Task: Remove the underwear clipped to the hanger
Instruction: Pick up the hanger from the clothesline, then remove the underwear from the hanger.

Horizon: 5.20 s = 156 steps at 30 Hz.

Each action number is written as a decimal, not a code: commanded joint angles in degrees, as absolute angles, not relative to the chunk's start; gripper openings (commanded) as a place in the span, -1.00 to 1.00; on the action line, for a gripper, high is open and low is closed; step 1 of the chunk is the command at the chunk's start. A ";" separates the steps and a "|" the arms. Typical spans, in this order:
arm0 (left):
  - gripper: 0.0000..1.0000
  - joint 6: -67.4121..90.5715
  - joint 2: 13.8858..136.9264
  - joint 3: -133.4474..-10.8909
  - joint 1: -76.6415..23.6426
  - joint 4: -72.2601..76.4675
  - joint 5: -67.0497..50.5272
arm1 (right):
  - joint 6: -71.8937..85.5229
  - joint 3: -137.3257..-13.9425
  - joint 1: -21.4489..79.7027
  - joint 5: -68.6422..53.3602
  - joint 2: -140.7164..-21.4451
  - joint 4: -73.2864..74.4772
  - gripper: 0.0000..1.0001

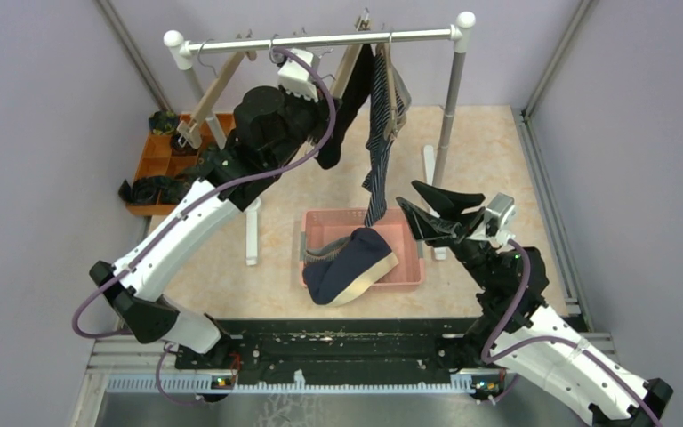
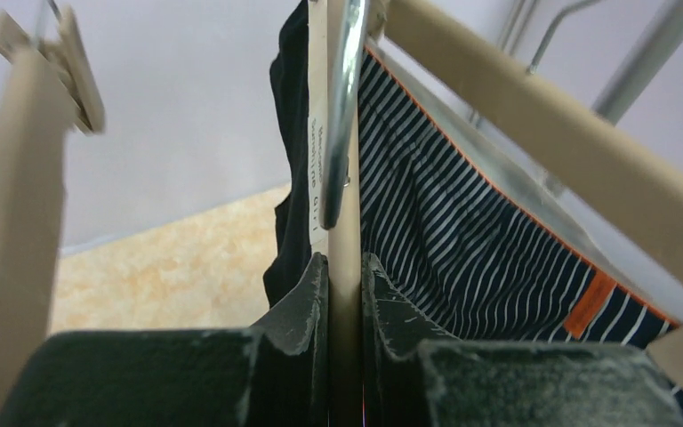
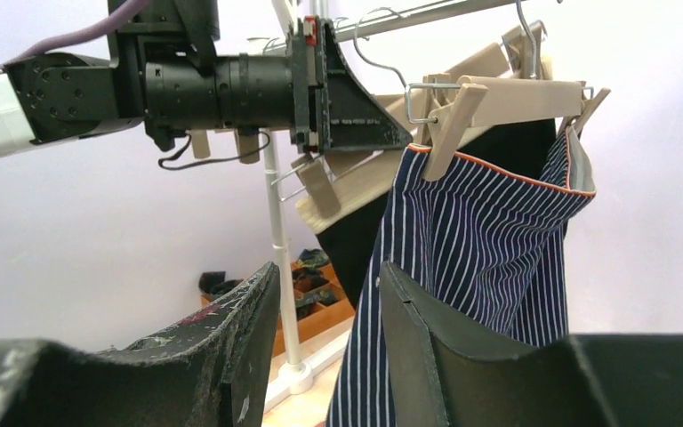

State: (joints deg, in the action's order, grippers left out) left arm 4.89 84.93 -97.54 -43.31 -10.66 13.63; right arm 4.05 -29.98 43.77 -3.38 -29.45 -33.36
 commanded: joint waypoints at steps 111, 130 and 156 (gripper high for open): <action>-1.00 0.39 49.21 -75.03 -45.45 -35.28 -30.15 | 42.78 -59.94 22.38 -76.86 -68.86 -59.49 0.01; -1.00 0.88 47.87 -75.15 -45.53 -35.60 -28.06 | 36.36 -60.78 22.50 -74.53 -66.86 -49.36 -1.00; -1.00 3.79 37.67 -61.68 -45.53 -11.14 -23.76 | 29.49 -48.97 24.07 -45.64 -51.82 -50.24 0.79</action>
